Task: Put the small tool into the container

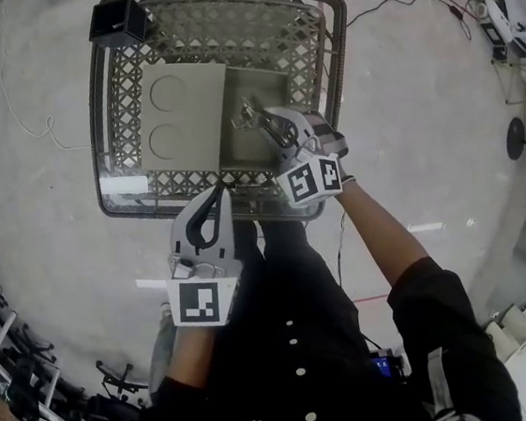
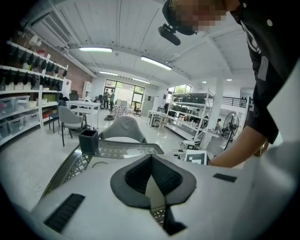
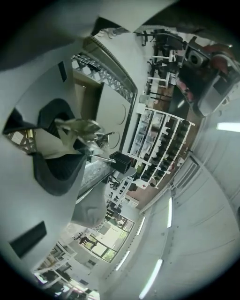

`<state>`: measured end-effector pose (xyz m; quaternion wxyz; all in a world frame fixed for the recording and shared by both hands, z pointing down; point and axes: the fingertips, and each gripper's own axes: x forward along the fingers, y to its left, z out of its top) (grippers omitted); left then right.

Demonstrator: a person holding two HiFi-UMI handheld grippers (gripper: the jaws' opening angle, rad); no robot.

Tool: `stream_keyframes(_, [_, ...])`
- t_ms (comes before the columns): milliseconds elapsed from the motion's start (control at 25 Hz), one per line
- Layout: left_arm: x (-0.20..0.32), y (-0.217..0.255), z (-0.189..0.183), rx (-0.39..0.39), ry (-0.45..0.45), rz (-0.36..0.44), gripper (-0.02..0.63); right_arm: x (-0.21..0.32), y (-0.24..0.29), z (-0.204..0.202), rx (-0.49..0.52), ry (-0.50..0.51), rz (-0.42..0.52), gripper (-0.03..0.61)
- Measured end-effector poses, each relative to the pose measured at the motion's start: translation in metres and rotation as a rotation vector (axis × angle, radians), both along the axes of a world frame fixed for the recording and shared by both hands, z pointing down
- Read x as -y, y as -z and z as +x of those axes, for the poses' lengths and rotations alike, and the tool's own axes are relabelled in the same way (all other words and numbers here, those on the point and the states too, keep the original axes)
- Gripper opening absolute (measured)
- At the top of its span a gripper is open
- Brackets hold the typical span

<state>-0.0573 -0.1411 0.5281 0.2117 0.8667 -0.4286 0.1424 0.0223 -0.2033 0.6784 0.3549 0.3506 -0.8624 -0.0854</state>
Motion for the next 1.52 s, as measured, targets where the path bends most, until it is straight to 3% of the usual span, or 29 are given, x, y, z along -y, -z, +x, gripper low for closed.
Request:
stream_keyframes(840, [-0.007, -0.025, -0.003, 0.005, 0.039, -0.056, 0.025, 0.001, -0.057, -0.011, -0.495, 0.31, 0.216, 0.094])
stream_keyframes(960, [-0.007, -0.025, -0.003, 0.002, 0.046, -0.059, 0.025, -0.007, -0.067, -0.015, -0.516, 0.378, 0.203, 0.094])
stream_keyframes(1240, [-0.007, -0.028, -0.004, 0.002, 0.056, -0.07, 0.025, -0.009, -0.068, -0.017, -0.52, 0.423, 0.196, 0.097])
stream_keyframes(1520, [-0.008, -0.028, -0.003, 0.001, 0.054, -0.066, 0.025, -0.019, -0.075, -0.014, -0.545, 0.481, 0.131, 0.15])
